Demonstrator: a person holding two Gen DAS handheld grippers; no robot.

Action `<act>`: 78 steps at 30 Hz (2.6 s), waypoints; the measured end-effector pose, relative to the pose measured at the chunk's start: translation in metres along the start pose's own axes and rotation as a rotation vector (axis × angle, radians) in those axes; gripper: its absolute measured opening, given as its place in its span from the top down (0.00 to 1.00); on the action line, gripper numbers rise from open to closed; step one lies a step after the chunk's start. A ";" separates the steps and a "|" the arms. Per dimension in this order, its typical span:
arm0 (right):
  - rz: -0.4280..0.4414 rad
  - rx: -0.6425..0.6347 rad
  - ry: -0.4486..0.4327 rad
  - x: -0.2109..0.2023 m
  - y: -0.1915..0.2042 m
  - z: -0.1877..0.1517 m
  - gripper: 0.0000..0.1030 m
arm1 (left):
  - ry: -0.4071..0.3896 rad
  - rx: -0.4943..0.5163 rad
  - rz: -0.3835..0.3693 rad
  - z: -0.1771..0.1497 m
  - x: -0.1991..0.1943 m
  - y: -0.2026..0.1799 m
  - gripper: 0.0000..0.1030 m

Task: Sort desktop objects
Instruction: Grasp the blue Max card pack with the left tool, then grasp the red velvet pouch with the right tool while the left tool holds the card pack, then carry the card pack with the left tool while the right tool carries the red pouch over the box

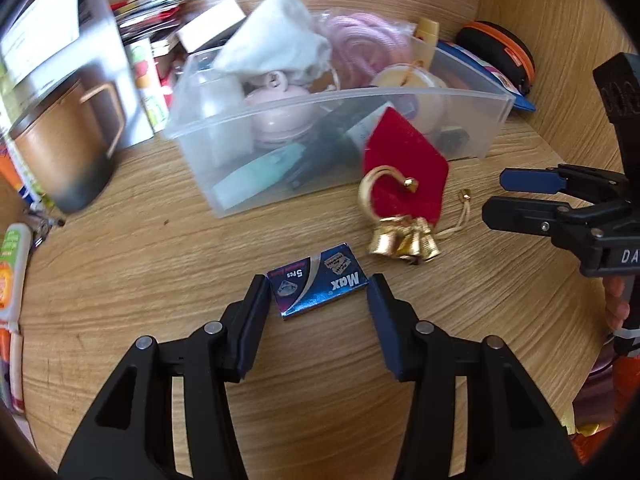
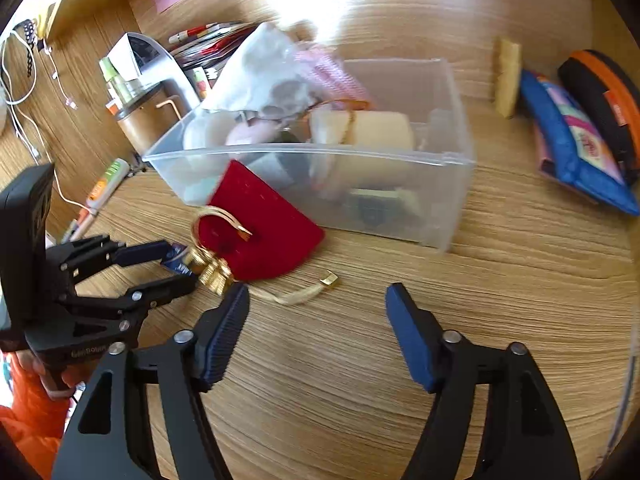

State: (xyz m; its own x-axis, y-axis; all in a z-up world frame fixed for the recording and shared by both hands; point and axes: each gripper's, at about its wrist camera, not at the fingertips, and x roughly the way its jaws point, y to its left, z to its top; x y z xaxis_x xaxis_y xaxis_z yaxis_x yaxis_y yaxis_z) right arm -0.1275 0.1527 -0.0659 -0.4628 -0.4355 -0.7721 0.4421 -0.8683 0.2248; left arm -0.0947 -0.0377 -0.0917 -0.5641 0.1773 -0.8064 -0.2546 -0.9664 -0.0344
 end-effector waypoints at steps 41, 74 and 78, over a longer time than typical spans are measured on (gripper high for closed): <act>-0.054 -0.098 -0.007 0.026 0.050 0.013 0.77 | -0.050 -0.059 -0.015 -0.015 -0.019 0.051 0.52; -0.056 -0.106 -0.189 -0.064 0.008 0.074 0.77 | -0.171 0.068 -0.071 0.082 -0.057 0.013 0.52; -0.065 -0.123 -0.212 -0.068 0.009 0.088 0.76 | -0.175 0.080 -0.066 0.096 -0.056 0.013 0.51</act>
State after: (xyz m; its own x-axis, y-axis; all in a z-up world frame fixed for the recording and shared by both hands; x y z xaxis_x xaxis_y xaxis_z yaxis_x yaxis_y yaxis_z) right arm -0.1602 0.1535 0.0409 -0.6383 -0.4311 -0.6378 0.4901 -0.8665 0.0952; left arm -0.1420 -0.0424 0.0097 -0.6703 0.2758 -0.6890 -0.3528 -0.9352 -0.0311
